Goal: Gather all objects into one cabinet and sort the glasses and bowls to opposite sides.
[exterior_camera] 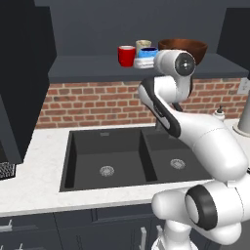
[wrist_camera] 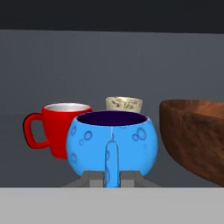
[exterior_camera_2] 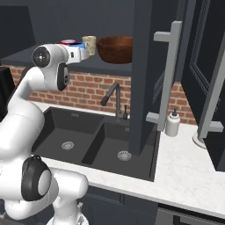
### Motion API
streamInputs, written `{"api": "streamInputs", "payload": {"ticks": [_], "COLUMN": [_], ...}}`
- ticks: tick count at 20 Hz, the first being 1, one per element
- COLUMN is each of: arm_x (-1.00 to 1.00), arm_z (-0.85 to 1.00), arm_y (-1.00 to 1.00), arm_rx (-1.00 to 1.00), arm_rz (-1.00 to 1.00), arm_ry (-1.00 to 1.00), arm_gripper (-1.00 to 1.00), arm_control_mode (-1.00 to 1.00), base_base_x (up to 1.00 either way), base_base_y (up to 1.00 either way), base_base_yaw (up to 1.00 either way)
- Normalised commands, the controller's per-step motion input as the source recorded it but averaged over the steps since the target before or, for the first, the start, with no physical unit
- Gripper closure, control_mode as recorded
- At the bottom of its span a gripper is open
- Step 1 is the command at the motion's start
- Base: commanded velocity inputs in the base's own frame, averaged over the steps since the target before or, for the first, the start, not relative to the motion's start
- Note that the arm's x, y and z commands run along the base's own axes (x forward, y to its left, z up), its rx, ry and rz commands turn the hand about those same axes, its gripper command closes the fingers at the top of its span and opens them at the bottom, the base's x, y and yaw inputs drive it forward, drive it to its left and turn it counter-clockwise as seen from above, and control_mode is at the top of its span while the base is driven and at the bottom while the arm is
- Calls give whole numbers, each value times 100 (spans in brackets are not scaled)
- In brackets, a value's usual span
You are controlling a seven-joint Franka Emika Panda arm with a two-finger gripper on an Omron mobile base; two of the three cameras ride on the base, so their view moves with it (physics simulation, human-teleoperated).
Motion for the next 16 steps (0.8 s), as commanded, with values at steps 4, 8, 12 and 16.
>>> {"api": "streamInputs", "payload": {"ticks": [4,8,12,16], "arm_x": [2,3,6,22], "arm_z": [-18,-21,-16,-10], "arm_y": [0,0,0,0], "arm_rx": [0,0,0,0], "arm_rz": [0,0,0,0], "arm_ry": [0,0,0,0], "arm_gripper": [100,100,100,100], "arm_control_mode": [-100,-100,-100,-100], "base_base_x": [0,0,0,0], "base_base_y": [0,0,0,0], "base_base_yaw": [0,0,0,0]}}
